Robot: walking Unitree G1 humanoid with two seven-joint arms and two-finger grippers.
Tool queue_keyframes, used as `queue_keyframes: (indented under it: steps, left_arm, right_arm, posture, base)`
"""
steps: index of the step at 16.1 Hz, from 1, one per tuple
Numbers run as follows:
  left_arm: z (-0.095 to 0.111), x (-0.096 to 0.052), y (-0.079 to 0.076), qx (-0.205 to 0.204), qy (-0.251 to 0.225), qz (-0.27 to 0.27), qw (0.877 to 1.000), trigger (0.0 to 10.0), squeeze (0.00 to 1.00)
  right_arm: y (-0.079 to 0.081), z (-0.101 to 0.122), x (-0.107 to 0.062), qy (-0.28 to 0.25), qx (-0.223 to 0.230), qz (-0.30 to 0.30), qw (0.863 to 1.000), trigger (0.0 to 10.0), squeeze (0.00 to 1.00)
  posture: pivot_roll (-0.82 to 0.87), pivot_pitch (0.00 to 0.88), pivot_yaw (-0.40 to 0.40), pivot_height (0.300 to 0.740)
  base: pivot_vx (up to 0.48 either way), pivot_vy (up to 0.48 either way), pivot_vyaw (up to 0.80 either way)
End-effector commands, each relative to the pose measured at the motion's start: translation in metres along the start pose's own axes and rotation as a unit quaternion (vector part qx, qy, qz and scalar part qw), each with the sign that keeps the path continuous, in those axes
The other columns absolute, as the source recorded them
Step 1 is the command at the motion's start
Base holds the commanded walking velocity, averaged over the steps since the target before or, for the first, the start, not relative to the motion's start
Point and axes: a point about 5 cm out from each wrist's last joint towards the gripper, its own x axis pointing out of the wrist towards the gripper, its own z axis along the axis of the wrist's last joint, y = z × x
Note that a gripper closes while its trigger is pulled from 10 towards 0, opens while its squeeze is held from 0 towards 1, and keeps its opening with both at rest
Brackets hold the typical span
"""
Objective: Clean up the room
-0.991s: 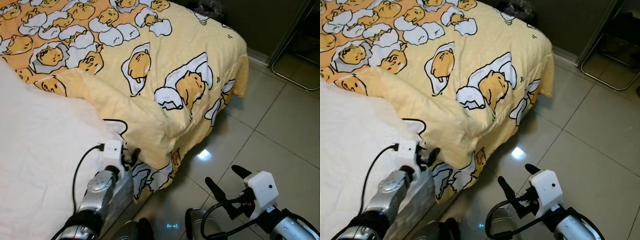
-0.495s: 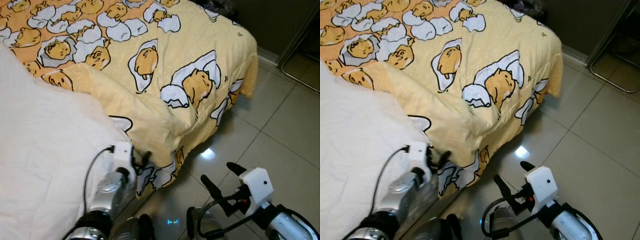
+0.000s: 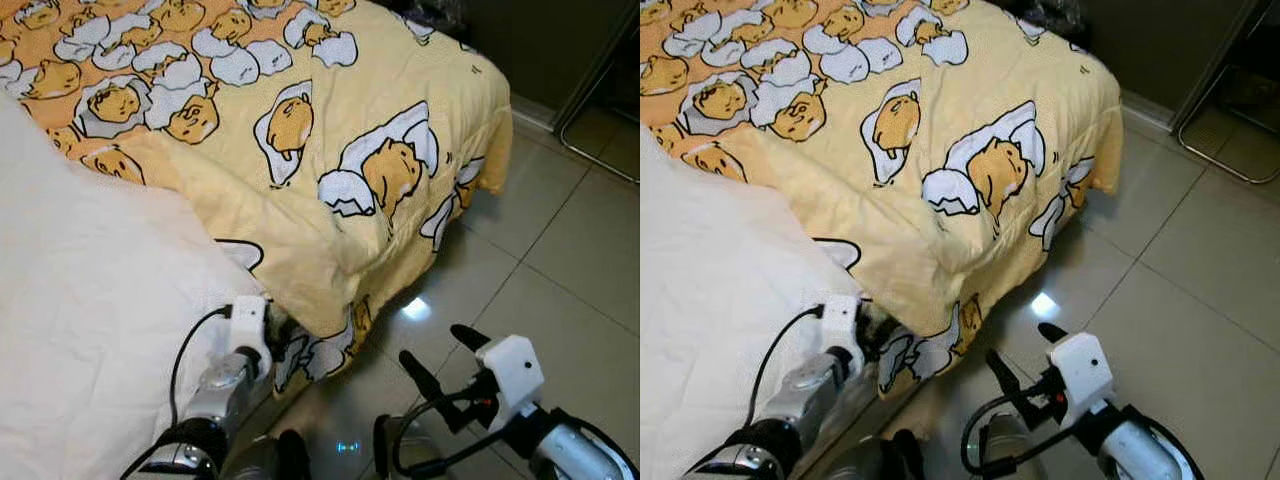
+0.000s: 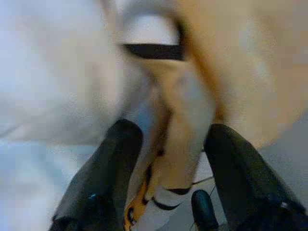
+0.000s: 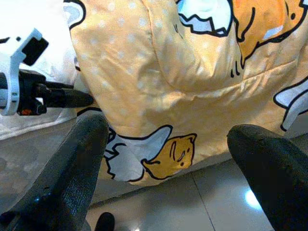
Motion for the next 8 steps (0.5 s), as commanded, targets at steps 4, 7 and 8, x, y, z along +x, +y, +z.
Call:
queue_keyframes:
  steps: [4,7,8]
  left_arm:
    - [-0.018,-0.01,0.029,-0.108,0.029,0.078,0.991,0.0,0.0]
    - [-0.019,-0.009,0.024,-0.095,0.028,0.061,0.993,0.0,0.0]
    - [-0.017,-0.007,0.021,-0.09,0.025,0.056,0.994,0.0,0.0]
  right_arm:
    - [0.003,-0.002,-0.003,0.009,0.003,0.003,1.0,10.0,0.0]
    - [0.002,0.0,0.0,0.005,0.002,0.003,1.0,10.0,0.0]
    - [0.003,0.001,0.0,0.002,0.003,0.005,1.0,10.0,0.0]
  posture:
    - [-0.37,0.202,0.116,0.74]
    - [-0.37,0.205,0.112,0.74]
    - [-0.37,0.205,0.112,0.74]
  base:
    - [0.0,0.0,0.0]
    - [0.0,0.0,0.0]
    - [0.0,0.0,0.0]
